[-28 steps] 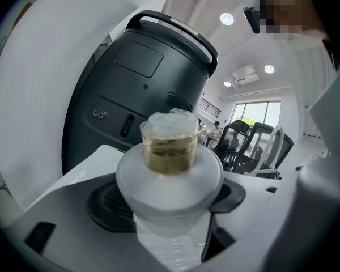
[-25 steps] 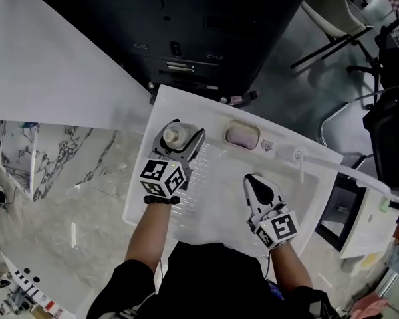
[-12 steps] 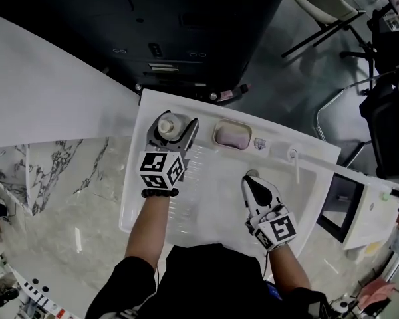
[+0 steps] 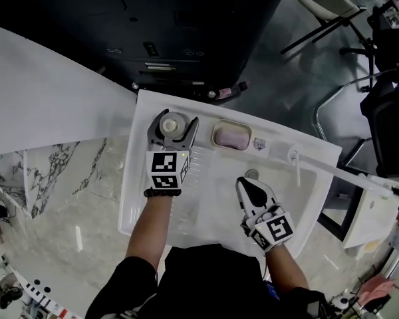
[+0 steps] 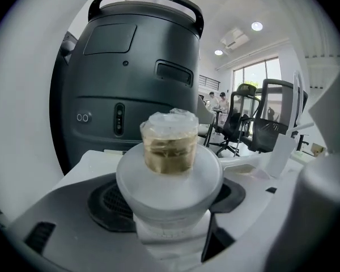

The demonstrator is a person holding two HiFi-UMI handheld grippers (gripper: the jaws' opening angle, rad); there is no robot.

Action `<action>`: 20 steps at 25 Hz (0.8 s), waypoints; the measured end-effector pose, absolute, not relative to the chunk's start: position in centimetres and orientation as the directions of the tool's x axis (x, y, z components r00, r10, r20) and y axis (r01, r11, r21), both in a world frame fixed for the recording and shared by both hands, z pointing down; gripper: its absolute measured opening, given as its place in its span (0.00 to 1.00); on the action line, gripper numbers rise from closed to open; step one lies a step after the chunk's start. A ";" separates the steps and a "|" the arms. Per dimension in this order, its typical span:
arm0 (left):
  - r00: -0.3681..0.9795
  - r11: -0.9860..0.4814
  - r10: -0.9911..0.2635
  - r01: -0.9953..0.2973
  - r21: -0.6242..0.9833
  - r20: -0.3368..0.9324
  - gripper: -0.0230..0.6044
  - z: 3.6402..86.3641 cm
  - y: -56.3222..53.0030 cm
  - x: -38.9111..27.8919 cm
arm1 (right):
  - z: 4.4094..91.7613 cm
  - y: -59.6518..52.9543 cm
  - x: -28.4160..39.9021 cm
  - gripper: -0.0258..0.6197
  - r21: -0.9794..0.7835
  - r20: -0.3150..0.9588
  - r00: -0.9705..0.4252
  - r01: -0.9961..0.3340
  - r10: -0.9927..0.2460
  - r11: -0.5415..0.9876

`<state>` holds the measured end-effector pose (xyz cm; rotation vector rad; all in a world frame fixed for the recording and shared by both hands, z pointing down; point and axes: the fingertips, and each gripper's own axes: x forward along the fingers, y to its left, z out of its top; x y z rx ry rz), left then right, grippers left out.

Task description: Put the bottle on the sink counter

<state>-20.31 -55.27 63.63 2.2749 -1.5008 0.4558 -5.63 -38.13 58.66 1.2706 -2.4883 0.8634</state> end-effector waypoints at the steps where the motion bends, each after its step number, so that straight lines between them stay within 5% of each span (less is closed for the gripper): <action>1: 0.369 -0.357 -0.802 -0.927 0.119 0.469 0.60 63.8 -55.3 -20.2 | 58.8 -38.1 -5.6 0.09 -0.405 0.439 -0.603 -0.795 -0.667 0.452; 20: 0.360 -0.401 -0.772 -0.915 0.038 0.524 0.66 64.0 -55.8 -19.5 | 58.5 -38.0 -5.4 0.09 -0.419 0.421 -0.597 -0.795 -0.683 0.437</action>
